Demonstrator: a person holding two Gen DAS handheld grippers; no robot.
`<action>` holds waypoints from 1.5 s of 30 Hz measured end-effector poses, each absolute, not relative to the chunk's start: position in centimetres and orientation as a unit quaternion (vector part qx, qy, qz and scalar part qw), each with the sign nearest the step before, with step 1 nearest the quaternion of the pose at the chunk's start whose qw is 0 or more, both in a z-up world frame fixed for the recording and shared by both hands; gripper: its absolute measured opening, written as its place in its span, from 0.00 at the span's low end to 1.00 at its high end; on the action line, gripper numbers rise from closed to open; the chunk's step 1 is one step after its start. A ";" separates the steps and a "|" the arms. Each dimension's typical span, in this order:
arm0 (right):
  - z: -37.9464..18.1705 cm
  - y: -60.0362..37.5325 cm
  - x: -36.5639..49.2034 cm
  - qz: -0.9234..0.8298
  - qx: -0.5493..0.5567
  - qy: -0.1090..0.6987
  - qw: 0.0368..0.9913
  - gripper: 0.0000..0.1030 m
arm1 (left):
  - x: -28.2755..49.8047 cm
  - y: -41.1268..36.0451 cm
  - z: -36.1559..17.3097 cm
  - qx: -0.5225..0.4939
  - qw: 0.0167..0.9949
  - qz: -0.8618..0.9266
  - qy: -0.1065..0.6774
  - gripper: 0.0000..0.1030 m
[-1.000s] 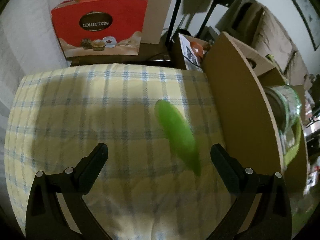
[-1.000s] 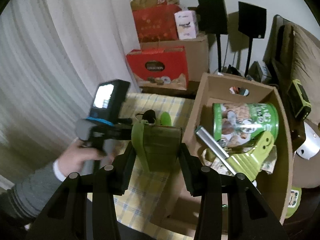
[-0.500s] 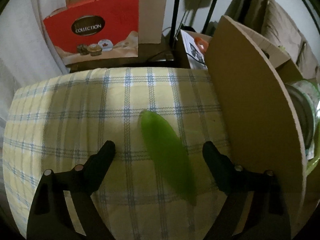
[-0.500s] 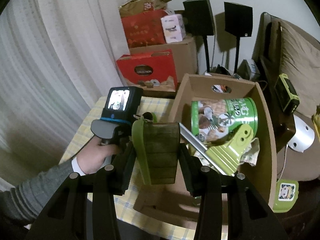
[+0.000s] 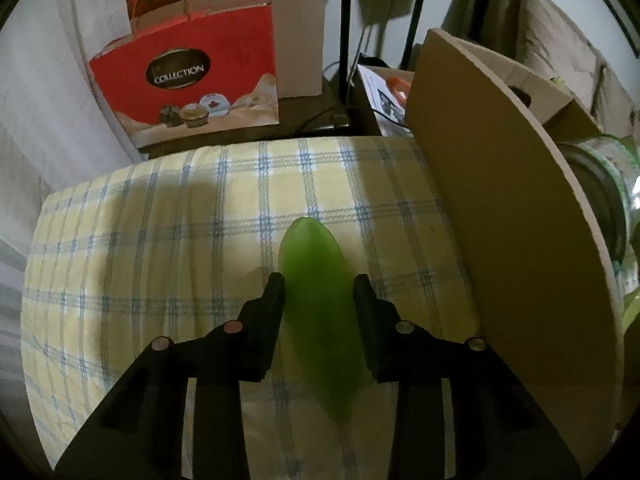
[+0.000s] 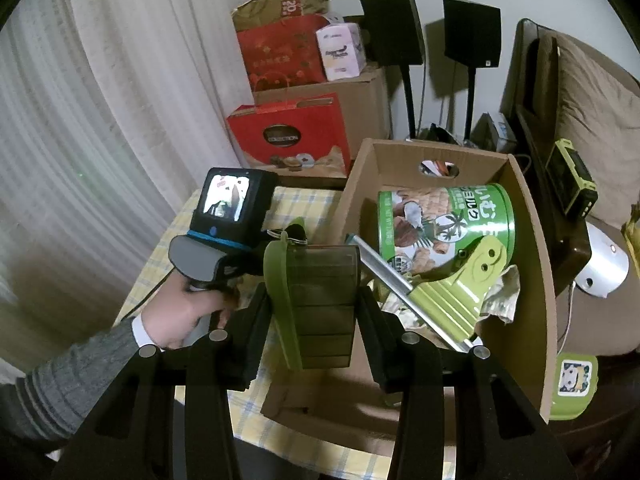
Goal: Organize objects
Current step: 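Grasp the green paddle with the left gripper while the right holds the container, then carry the paddle and the container over the box with both grippers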
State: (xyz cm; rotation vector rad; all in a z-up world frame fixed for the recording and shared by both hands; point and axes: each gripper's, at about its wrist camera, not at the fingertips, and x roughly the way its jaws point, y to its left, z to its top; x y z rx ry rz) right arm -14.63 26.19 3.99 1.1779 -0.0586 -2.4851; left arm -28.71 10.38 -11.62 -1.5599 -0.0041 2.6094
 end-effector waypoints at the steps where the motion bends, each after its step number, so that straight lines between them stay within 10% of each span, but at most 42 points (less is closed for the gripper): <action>1: 4.0 26.2 -14.6 -0.886 0.420 -0.021 0.194 0.42 | -28.7 10.1 -11.6 -0.513 0.053 0.857 -0.006 0.31; 45: 3.7 30.1 -11.3 -0.910 0.400 -0.028 0.104 0.42 | -14.7 16.1 1.7 -0.409 0.225 0.884 -0.029 0.32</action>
